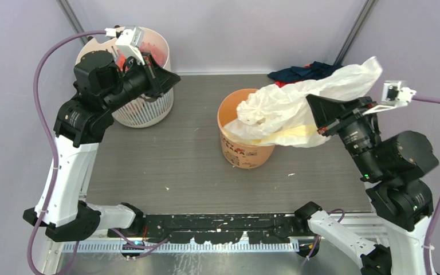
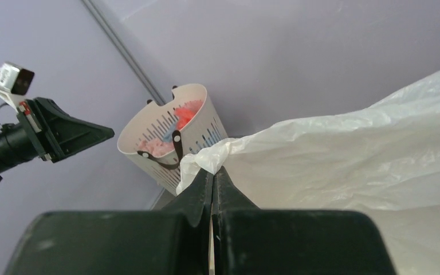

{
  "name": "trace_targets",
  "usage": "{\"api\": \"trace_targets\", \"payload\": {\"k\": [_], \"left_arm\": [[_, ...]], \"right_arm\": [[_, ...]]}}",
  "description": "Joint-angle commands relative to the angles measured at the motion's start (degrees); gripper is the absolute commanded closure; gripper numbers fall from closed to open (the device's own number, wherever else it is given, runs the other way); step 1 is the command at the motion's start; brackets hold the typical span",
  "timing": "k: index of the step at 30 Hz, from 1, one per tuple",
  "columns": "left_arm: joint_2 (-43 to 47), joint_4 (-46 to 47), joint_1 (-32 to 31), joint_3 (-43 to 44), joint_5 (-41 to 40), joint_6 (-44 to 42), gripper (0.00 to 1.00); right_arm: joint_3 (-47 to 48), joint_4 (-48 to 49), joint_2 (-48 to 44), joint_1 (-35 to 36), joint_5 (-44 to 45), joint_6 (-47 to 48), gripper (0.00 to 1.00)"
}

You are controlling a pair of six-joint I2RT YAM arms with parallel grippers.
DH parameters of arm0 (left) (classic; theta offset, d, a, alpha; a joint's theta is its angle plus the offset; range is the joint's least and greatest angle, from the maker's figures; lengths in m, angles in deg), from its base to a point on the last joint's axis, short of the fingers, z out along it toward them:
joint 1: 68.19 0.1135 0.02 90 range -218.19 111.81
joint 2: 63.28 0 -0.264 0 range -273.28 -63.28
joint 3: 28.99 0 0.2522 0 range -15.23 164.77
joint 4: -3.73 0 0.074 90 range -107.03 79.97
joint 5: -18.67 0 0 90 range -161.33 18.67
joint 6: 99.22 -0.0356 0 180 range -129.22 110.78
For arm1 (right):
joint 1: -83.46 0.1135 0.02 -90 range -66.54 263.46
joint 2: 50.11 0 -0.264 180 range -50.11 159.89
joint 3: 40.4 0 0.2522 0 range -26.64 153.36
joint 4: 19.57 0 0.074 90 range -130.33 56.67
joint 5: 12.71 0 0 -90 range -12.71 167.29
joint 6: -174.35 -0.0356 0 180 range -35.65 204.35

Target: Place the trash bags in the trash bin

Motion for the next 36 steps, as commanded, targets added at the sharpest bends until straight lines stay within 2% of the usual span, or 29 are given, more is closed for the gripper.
{"api": "trace_targets", "payload": {"k": [1, 5, 7, 10, 13, 15, 21, 31, 36], "left_arm": [[2.52, 6.55, 1.63, -2.20, 7.42, 3.77, 1.00], [1.63, 12.29, 1.63, -3.69, 21.05, 10.64, 0.98], [1.86, 18.55, 1.66, -6.25, 27.24, 15.94, 0.86], [2.78, 29.57, 1.56, -11.67, 32.69, 24.82, 0.59], [2.87, 39.18, 1.55, -16.31, 35.83, 31.96, 0.49], [3.00, 42.50, 1.15, -18.18, 36.06, 34.94, 0.39], [1.92, 47.48, -2.63, -20.25, 34.03, 38.94, 0.39], [-7.77, 46.81, -11.43, -16.76, 27.42, 38.28, 0.44], [-11.18, 42.05, -15.54, -13.66, 23.18, 35.19, 0.46]], "right_arm": [[1.76, 2.93, -0.42, -0.19, 5.15, 0.04, 0.99], [1.13, 5.16, 0.92, -0.17, 6.60, -0.04, 0.99], [0.60, 6.32, 1.94, -0.13, 8.08, 0.15, 0.99], [-0.12, 8.59, 4.14, -0.13, 9.16, 0.27, 0.99], [-0.50, 11.09, 6.68, -0.17, 9.62, 0.26, 0.99], [-0.46, 12.55, 8.51, -0.15, 9.76, 0.32, 0.99], [1.88, 17.58, 14.52, -0.15, 8.56, 0.44, 0.99], [4.70, 22.43, 18.03, -0.13, 4.61, -3.21, 0.99], [5.62, 23.10, 17.91, -0.15, 4.18, -3.34, 0.99]]}}
